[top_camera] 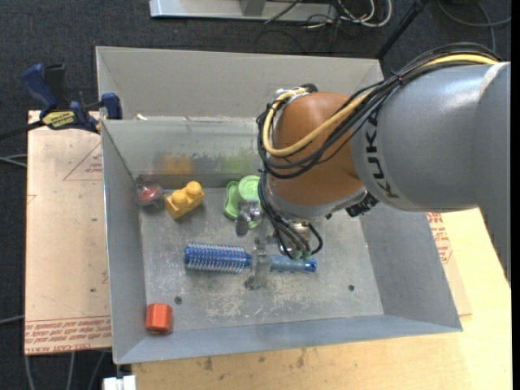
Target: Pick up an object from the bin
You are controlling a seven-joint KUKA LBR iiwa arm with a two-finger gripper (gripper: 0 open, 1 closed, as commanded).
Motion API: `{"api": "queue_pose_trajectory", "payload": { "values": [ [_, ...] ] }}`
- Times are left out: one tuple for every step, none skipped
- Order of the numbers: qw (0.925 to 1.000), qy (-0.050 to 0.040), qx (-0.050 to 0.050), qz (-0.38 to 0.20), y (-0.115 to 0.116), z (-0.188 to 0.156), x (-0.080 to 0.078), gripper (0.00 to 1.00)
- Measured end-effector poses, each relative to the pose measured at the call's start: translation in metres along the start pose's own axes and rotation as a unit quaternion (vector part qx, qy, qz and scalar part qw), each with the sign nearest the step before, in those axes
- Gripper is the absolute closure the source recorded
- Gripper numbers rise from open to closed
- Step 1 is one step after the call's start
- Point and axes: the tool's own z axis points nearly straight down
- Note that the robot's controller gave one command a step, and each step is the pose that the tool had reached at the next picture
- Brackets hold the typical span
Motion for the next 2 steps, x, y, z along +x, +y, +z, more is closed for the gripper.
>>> {"api": "queue_pose_trajectory", "payload": {
  "values": [
    [0.9961,-0.0022,-0.001,0.088,0.0699,0.1031,-0.0253,0.0],
    [0.9959,-0.003,-0.001,0.09,0.0673,0.1,-0.0264,1.0]
  ]
}}
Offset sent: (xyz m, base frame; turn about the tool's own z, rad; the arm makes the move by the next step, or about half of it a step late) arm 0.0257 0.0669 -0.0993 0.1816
